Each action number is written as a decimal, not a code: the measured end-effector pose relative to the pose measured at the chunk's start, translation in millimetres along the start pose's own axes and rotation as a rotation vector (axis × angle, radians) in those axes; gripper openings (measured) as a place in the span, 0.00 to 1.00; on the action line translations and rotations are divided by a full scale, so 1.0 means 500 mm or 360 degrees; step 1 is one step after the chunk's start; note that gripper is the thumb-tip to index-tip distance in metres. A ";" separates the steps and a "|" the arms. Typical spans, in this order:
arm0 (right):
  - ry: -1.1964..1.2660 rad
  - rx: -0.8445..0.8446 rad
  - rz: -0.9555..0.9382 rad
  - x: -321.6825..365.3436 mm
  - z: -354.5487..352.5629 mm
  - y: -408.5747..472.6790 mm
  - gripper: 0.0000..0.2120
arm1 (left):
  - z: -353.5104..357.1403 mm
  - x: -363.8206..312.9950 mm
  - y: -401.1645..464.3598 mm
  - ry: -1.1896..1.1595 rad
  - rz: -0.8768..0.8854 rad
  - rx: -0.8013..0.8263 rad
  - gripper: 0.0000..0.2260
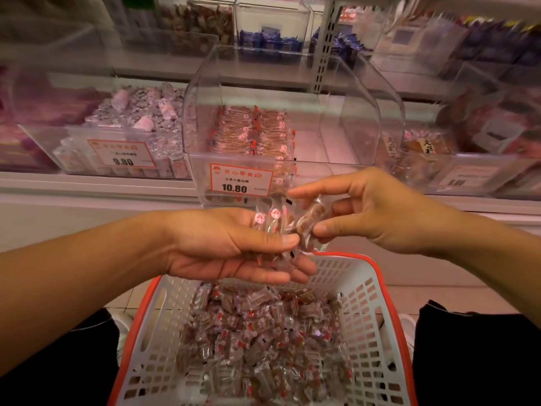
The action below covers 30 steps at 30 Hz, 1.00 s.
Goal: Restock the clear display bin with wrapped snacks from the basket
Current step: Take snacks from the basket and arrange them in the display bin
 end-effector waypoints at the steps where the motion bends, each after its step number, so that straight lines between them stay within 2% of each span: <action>1: -0.0067 0.0004 -0.0003 0.002 0.008 0.001 0.26 | 0.003 -0.003 -0.002 0.0018 0.0013 0.0024 0.13; 4: -0.0360 0.0026 -0.0044 0.012 0.026 -0.002 0.29 | 0.012 -0.008 -0.006 0.0047 0.0025 0.0122 0.23; 10: -0.0362 0.0037 -0.0144 0.021 0.047 -0.002 0.33 | 0.002 -0.011 0.004 0.0214 -0.0048 -0.0042 0.14; 13: -0.0460 0.0035 -0.0188 0.032 0.042 -0.003 0.36 | 0.008 -0.021 0.005 0.0517 -0.0141 0.0040 0.12; 16: -0.0487 0.0007 -0.0288 0.054 0.037 -0.005 0.29 | 0.011 -0.050 0.006 0.0695 -0.0162 -0.0032 0.13; 19: -0.0550 -0.0120 -0.0399 0.083 0.021 -0.009 0.20 | 0.010 -0.093 0.009 0.0760 -0.0024 -0.0194 0.20; 21: -0.0627 -0.0186 -0.0448 0.103 0.007 -0.012 0.21 | 0.011 -0.121 0.007 0.0789 0.0082 -0.0264 0.22; 24: -0.0890 -0.0228 -0.0490 0.133 -0.008 -0.012 0.22 | 0.018 -0.156 0.009 0.0964 0.0234 -0.0300 0.21; 27: -0.1141 -0.0403 -0.0565 0.163 -0.037 -0.011 0.18 | 0.016 -0.190 0.013 0.0877 0.0388 -0.0374 0.20; 29: -0.1177 -0.0540 -0.0492 0.174 -0.077 0.006 0.17 | -0.004 -0.223 0.019 0.0732 0.0571 -0.0548 0.22; 30: -0.1191 -0.0616 -0.0410 0.176 -0.104 0.025 0.16 | -0.022 -0.239 0.019 0.0741 0.0684 -0.0720 0.20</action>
Point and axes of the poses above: each hand's wrist, its own y-axis towards the middle knuckle, its own z-axis out of the palm, x = y × z, the point moved 6 cm from there along y, towards the middle knuckle, and after that the axes turned 7 degrees about z, right-handed, at the moved point
